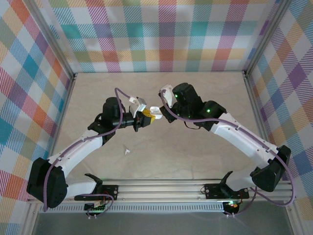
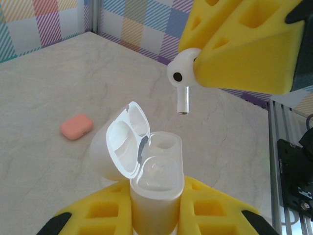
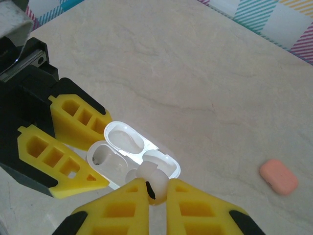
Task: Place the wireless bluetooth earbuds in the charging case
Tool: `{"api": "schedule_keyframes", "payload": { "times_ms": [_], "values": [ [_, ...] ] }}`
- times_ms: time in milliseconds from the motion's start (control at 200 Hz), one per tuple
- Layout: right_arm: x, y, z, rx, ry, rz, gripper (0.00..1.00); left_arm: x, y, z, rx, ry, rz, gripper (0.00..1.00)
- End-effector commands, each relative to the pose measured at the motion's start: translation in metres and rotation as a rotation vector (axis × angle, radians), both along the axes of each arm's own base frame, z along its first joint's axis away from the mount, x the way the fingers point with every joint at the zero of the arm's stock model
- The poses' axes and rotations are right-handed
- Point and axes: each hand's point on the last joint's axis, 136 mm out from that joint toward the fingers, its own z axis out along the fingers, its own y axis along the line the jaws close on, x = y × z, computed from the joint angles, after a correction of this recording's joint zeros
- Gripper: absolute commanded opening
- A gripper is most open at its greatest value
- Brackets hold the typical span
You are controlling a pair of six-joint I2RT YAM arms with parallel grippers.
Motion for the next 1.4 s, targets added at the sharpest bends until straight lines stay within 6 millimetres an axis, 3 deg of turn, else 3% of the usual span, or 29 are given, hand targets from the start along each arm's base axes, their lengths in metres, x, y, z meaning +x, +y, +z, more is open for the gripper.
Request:
{"api": "schedule_keyframes", "payload": {
  "times_ms": [0, 955, 1280, 1395],
  "values": [
    [-0.003, 0.008, -0.006, -0.007, -0.007, 0.044, 0.13, -0.002, -0.007, 0.023, -0.041, -0.045, -0.024, 0.0],
    [-0.005, 0.013, -0.032, -0.045, 0.015, 0.085, 0.13, -0.008, -0.005, 0.037, -0.07, -0.064, -0.032, 0.0],
    [-0.02, 0.02, -0.041, -0.024, 0.063, 0.162, 0.16, -0.006, -0.004, 0.039, -0.073, -0.071, -0.017, 0.0],
    [-0.021, 0.021, -0.04, -0.022, 0.07, 0.167, 0.23, -0.006, -0.004, 0.04, -0.075, -0.075, -0.013, 0.0]
  ]
}}
